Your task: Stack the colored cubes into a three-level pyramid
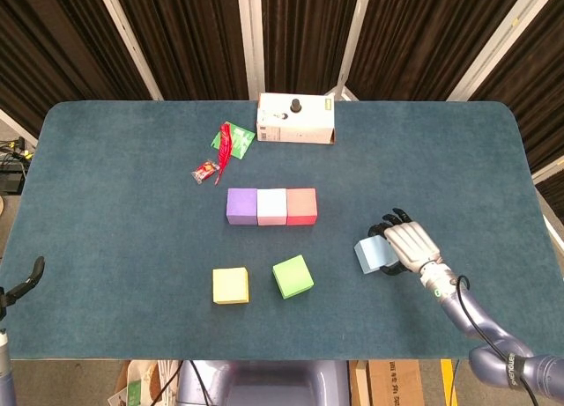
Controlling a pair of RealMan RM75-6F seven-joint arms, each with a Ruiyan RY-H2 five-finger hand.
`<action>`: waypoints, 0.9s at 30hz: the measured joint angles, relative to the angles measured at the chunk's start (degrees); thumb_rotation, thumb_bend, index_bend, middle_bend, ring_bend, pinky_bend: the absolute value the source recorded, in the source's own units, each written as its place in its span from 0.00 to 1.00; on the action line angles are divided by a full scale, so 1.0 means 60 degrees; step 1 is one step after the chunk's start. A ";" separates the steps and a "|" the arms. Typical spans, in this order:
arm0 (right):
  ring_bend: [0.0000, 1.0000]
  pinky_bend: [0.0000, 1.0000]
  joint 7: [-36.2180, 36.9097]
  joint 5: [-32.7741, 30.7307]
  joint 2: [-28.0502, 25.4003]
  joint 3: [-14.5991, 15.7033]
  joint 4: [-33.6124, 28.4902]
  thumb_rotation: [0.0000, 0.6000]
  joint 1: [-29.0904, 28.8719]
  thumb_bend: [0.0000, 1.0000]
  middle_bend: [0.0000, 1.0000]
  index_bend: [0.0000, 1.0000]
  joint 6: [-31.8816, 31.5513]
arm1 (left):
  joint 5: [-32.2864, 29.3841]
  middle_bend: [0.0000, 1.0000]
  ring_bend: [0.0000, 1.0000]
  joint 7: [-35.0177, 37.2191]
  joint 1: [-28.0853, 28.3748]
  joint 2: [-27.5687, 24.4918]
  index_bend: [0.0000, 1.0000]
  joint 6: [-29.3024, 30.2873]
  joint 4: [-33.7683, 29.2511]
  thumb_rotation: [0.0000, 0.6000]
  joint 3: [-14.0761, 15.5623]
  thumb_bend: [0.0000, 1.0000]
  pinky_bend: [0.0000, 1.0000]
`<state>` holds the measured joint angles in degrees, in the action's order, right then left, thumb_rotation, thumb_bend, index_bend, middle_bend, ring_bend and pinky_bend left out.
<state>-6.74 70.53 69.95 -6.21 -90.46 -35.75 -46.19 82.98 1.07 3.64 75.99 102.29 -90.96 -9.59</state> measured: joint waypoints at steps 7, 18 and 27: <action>0.16 0.00 -0.0194 -0.0037 -0.0071 -0.0040 -0.0244 1.00 -0.0111 0.24 0.38 0.33 -0.0038 | -0.0017 0.00 0.00 -0.0095 -0.0017 -0.0032 0.06 -0.0135 0.0068 1.00 -0.0037 0.35 0.00; 0.16 0.00 -0.0860 -0.1303 -0.1366 -0.0737 -0.1950 1.00 -0.0802 0.24 0.38 0.40 0.0304 | -0.0254 0.00 0.00 -0.0314 -0.0059 -0.0093 0.06 -0.0189 0.0116 1.00 -0.0294 0.35 0.00; 0.16 0.00 -0.1566 -0.4065 -0.2490 -0.1537 -0.3104 1.00 -0.2481 0.24 0.38 0.40 0.1014 | -0.0523 0.00 0.00 -0.0401 -0.0085 0.0034 0.06 -0.0065 0.0368 1.00 -0.0628 0.35 0.00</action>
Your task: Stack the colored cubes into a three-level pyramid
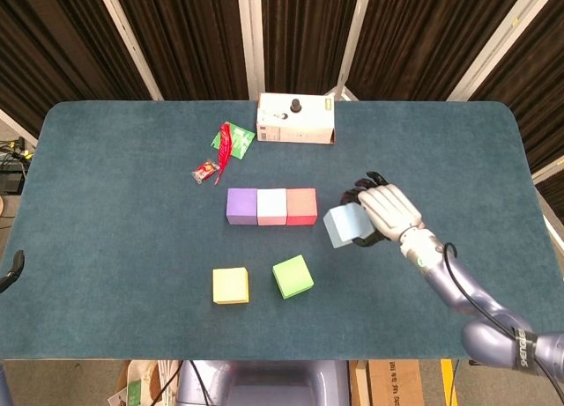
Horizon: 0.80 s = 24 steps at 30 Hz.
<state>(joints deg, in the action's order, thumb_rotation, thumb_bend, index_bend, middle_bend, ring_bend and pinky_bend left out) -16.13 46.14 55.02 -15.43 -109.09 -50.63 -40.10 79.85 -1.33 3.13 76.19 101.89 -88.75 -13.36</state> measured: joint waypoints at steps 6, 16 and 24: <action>0.16 0.00 -0.0916 -0.2939 -0.0093 0.0098 -0.0060 1.00 -0.1856 0.24 0.38 0.40 0.0189 | -0.0150 0.00 0.00 -0.0092 -0.0051 -0.0118 0.06 -0.0116 -0.0083 1.00 -0.0042 0.35 0.00; 0.16 0.00 -0.2784 -0.8113 0.1463 0.0700 0.1095 1.00 -0.5391 0.24 0.37 0.40 -0.1157 | -0.0368 0.00 0.00 -0.0062 -0.0064 -0.0088 0.06 -0.0104 0.0072 1.00 -0.0289 0.35 0.00; 0.16 0.00 -0.3541 -0.9165 0.2909 0.0777 0.2209 1.00 -0.6065 0.24 0.35 0.40 -0.2178 | -0.0480 0.00 0.00 -0.0003 -0.0073 -0.0117 0.06 -0.0189 0.0087 1.00 -0.0381 0.35 0.00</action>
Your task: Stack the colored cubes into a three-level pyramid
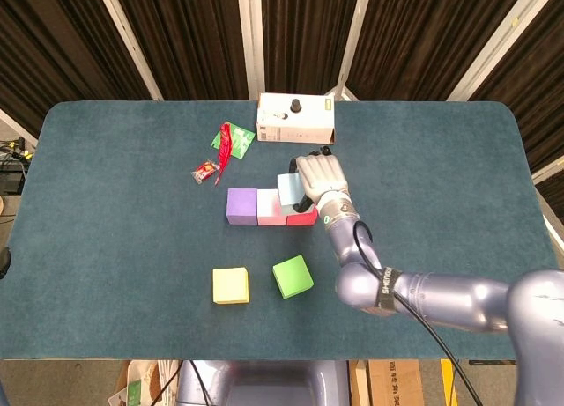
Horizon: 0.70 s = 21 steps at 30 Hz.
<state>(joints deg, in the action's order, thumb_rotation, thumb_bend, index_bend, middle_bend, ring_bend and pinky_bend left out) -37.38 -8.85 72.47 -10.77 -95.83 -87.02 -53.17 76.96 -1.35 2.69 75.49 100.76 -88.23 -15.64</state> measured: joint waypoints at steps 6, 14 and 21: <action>0.16 0.00 -0.0186 -0.0055 0.0616 -0.0145 0.0533 1.00 0.0014 0.24 0.35 0.40 -0.0190 | -0.0049 0.00 0.00 0.0054 -0.0005 -0.0021 0.06 -0.0063 0.0023 1.00 -0.0034 0.35 0.00; 0.16 0.00 -0.0466 -0.0119 0.1259 -0.0307 0.1129 1.00 0.0104 0.24 0.35 0.40 -0.0313 | -0.0050 0.00 0.00 0.0036 -0.0013 0.0002 0.06 -0.0032 0.0032 1.00 -0.0071 0.35 0.00; 0.16 0.00 -0.0838 -0.0402 0.1660 -0.0582 0.1599 1.00 0.0124 0.24 0.35 0.40 -0.0365 | -0.0137 0.00 0.00 0.0064 -0.0020 -0.0002 0.06 -0.0066 0.0062 1.00 -0.0144 0.35 0.00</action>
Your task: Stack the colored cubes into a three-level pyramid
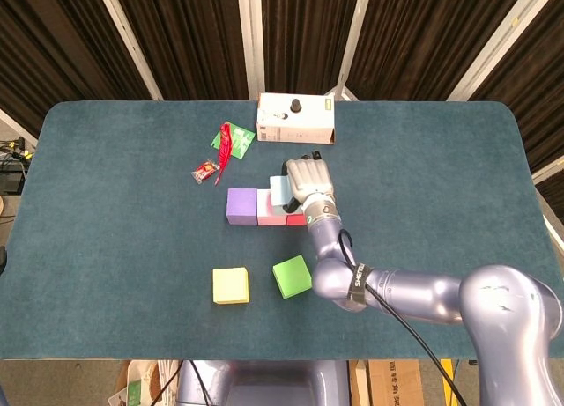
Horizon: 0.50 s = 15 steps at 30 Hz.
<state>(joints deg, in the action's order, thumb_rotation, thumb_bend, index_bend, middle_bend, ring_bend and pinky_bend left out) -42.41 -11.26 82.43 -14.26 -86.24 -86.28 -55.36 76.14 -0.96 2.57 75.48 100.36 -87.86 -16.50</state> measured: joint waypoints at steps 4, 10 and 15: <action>0.16 0.00 -0.0259 -0.0122 0.0195 -0.0169 0.0120 1.00 -0.0009 0.24 0.35 0.40 -0.0264 | -0.0015 0.00 0.00 0.0025 0.0002 0.0001 0.06 -0.0018 0.0020 1.00 -0.0018 0.35 0.00; 0.16 0.00 -0.0559 -0.0188 0.0326 -0.0469 0.0177 1.00 0.0033 0.24 0.35 0.40 -0.0456 | -0.0037 0.00 0.00 0.0050 -0.0006 -0.0014 0.06 -0.0043 0.0017 1.00 -0.0035 0.35 0.00; 0.16 0.00 -0.0783 -0.0244 0.0418 -0.0647 0.0206 1.00 0.0134 0.24 0.35 0.40 -0.0552 | -0.0052 0.00 0.00 0.0086 -0.0027 -0.0036 0.06 -0.0036 -0.0008 1.00 -0.0055 0.35 0.00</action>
<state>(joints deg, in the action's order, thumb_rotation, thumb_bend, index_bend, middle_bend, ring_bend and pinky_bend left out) -47.11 -12.72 84.94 -18.14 -85.00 -85.48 -58.67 75.83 -0.45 2.41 75.26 100.15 -87.91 -16.83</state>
